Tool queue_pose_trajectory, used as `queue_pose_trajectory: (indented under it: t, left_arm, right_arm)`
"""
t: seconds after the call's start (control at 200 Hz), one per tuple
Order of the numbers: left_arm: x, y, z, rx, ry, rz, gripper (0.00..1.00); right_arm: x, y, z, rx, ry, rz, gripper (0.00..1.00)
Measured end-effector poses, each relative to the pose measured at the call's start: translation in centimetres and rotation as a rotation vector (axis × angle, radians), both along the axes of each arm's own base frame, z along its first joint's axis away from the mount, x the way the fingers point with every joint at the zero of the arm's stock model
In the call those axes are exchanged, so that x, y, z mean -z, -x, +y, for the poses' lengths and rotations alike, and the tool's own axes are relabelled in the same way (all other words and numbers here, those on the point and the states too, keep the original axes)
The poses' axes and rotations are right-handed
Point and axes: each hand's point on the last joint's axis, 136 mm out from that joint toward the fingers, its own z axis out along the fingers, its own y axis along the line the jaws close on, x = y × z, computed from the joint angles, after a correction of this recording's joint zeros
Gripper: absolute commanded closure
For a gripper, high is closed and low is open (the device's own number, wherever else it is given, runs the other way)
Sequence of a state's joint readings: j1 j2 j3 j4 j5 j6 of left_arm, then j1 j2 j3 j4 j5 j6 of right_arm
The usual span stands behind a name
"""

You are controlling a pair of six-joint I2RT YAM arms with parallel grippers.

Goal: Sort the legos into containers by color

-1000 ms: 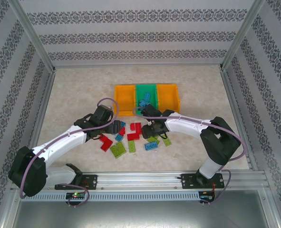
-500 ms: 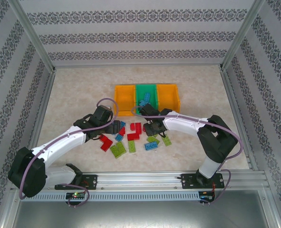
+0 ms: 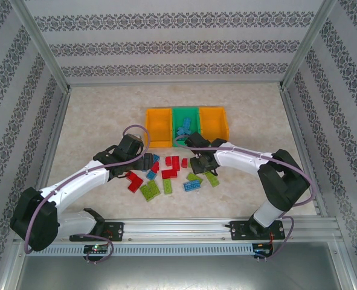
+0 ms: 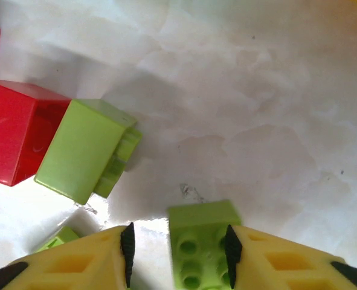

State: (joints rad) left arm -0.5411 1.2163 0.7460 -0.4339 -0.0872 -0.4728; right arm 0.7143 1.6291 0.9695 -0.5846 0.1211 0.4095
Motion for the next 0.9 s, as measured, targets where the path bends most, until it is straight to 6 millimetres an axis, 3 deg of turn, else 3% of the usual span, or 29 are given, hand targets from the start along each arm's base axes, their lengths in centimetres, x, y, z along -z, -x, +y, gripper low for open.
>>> queue_pose_trajectory:
  t: [0.305,0.605,0.899]
  left_arm:
    - [0.1,0.1,0.0,-0.001,-0.001,0.002,0.12]
    - [0.3,0.2,0.1,-0.003,-0.002,0.008,0.12]
    - [0.4,0.2,0.1,-0.006,-0.002,0.010,0.12]
  right_arm:
    - [-1.0,0.9,-0.8,-0.015,-0.013,-0.020,0.38]
    - [0.2,1.2,-1.8,0.005,0.006,0.012,0.37]
    - [2.2,0.9,-1.8,0.009,0.022,0.058,0.53]
